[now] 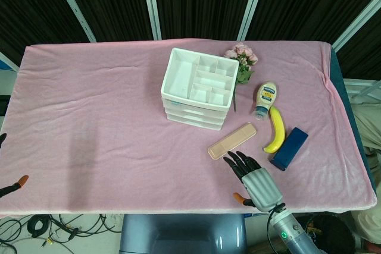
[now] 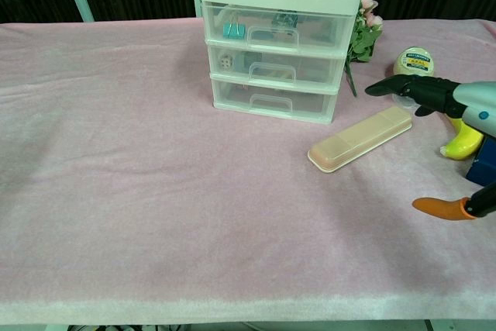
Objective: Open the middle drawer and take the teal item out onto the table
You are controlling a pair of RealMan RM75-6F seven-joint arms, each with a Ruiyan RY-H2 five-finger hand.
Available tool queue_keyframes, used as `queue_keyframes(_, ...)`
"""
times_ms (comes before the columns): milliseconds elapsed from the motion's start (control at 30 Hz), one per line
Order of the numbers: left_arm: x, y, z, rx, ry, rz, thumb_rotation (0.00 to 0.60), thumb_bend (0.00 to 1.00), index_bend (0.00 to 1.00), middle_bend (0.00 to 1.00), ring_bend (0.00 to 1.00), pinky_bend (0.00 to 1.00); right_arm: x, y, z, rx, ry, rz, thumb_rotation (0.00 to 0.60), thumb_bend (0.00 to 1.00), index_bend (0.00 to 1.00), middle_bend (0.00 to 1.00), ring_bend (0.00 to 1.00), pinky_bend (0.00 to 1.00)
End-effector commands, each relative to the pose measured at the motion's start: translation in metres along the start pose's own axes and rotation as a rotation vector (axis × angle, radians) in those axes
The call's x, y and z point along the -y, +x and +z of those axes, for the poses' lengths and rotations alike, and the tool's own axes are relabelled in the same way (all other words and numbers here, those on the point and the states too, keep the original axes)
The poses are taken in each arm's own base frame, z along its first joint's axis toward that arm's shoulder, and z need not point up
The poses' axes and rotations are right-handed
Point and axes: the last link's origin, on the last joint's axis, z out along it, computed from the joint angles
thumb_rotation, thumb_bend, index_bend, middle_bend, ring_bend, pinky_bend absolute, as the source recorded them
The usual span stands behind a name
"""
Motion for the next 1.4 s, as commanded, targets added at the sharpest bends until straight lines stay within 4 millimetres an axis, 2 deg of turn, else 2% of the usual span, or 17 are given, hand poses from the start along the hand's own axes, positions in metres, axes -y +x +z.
queue_keyframes(33, 0.000, 0.000, 0.000, 0.001, -0.001, -0.001, 0.600, 0.01, 0.00, 0.00, 0.00, 0.00, 0.000, -0.001, 0.000, 0.002, 0.000, 0.000, 0.600, 0.15, 0.00, 0.03, 0.05, 0.18)
queue_keyframes(1267, 0.000, 0.000, 0.003, 0.001, 0.000, -0.008, 0.600, 0.01, 0.00, 0.00, 0.00, 0.00, 0.008, -0.008, 0.007, 0.019, 0.017, 0.030, 0.600, 0.15, 0.00, 0.03, 0.05, 0.18)
queue_keyframes(1400, 0.000, 0.000, 0.003, 0.002, 0.000, -0.009, 0.600, 0.01, 0.00, 0.00, 0.00, 0.00, 0.014, -0.007, 0.015, 0.015, 0.023, 0.057, 0.600, 0.18, 0.00, 0.07, 0.10, 0.19)
